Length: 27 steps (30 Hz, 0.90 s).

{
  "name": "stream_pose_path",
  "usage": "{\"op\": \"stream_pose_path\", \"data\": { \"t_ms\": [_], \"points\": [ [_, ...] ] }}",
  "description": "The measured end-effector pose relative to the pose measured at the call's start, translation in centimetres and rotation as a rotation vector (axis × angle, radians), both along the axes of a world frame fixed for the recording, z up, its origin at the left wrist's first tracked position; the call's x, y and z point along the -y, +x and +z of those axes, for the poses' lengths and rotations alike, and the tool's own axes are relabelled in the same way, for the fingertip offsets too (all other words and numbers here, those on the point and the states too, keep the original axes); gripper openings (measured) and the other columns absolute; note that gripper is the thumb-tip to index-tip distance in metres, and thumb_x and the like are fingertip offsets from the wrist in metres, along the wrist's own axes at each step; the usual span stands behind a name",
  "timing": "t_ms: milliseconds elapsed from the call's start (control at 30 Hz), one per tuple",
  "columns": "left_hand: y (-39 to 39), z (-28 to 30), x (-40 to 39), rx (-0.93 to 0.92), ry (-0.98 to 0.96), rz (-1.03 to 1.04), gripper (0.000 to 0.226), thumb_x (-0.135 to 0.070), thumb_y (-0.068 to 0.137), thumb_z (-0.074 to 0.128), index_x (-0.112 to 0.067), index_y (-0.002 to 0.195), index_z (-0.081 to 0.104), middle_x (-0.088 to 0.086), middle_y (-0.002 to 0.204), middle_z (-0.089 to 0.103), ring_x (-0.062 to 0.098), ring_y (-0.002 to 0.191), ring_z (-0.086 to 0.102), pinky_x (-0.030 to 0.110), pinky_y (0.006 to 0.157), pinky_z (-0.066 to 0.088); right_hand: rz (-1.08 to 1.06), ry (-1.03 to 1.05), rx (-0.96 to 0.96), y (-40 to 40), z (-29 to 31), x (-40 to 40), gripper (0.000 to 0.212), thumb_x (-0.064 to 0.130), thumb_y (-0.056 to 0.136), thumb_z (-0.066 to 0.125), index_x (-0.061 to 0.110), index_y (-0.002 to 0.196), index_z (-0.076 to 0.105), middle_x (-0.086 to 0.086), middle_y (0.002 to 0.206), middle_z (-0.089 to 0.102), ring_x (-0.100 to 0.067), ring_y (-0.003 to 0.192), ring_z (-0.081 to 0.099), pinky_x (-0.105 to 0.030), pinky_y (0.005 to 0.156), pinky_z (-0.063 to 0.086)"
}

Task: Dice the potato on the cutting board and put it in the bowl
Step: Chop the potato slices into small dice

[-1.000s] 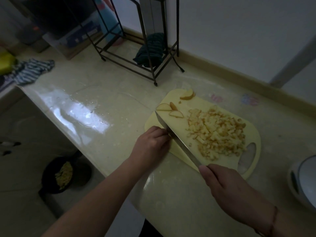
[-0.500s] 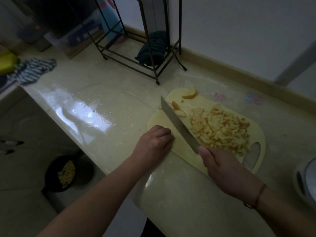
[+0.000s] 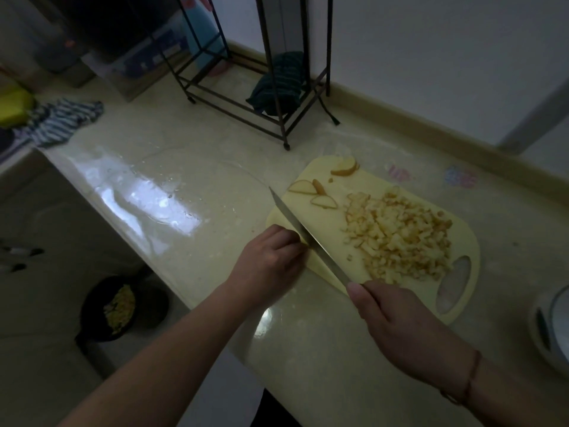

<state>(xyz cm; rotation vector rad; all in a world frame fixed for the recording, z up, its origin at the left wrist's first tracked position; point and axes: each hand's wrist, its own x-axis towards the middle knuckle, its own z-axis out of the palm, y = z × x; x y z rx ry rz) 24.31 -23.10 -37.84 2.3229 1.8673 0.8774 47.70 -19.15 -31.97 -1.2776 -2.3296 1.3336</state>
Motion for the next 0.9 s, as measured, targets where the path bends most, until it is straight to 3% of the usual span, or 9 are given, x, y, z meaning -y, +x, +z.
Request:
{"op": "stream_pose_path", "data": {
  "t_ms": [200, 433, 600, 900],
  "points": [
    [0.2, -0.3, -0.4, -0.020, -0.007, 0.002, 0.009, -0.006, 0.086, 0.072, -0.004, 0.094, 0.077, 0.010, 0.092, 0.069, 0.029, 0.081, 0.062, 0.034, 0.067, 0.051, -0.002, 0.014, 0.014, 0.8, -0.2, 0.7, 0.059, 0.068, 0.082, 0.025, 0.017, 0.062, 0.047, 0.005, 0.065, 0.058, -0.013, 0.063, 0.054, -0.026, 0.061, 0.037],
    [0.1, -0.7, -0.5, -0.021, -0.030, -0.009, 0.012, -0.005, 0.088, 0.069, -0.004, 0.098, 0.076, 0.009, 0.092, 0.069, 0.029, 0.081, 0.062, 0.036, 0.066, 0.052, 0.004, -0.014, 0.072, 0.6, -0.1, 0.8, 0.059, 0.067, 0.081, 0.021, 0.017, 0.064, 0.049, 0.001, 0.058, 0.055, -0.012, 0.064, 0.054, -0.026, 0.062, 0.037],
    [0.0, -0.6, -0.7, -0.040, -0.017, -0.013, 0.011, -0.007, 0.090, 0.068, -0.003, 0.095, 0.076, 0.010, 0.092, 0.069, 0.029, 0.079, 0.061, 0.036, 0.067, 0.051, 0.050, 0.029, 0.070, -1.9, -0.5, -0.9, 0.048, 0.051, 0.095, 0.029, 0.019, 0.063, 0.042, 0.003, 0.058, 0.047, -0.009, 0.058, 0.044, -0.026, 0.058, 0.029],
    [0.2, -0.8, -1.1, 0.010, -0.021, 0.037, 0.018, -0.016, 0.090, 0.061, -0.002, 0.089, 0.073, 0.011, 0.093, 0.067, 0.029, 0.080, 0.065, 0.036, 0.064, 0.054, -0.116, -0.103, 0.032, 1.9, -0.3, -1.7, 0.055, 0.063, 0.084, 0.026, 0.017, 0.062, 0.047, 0.010, 0.047, 0.049, -0.004, 0.047, 0.046, -0.026, 0.052, 0.032]
  ]
}}
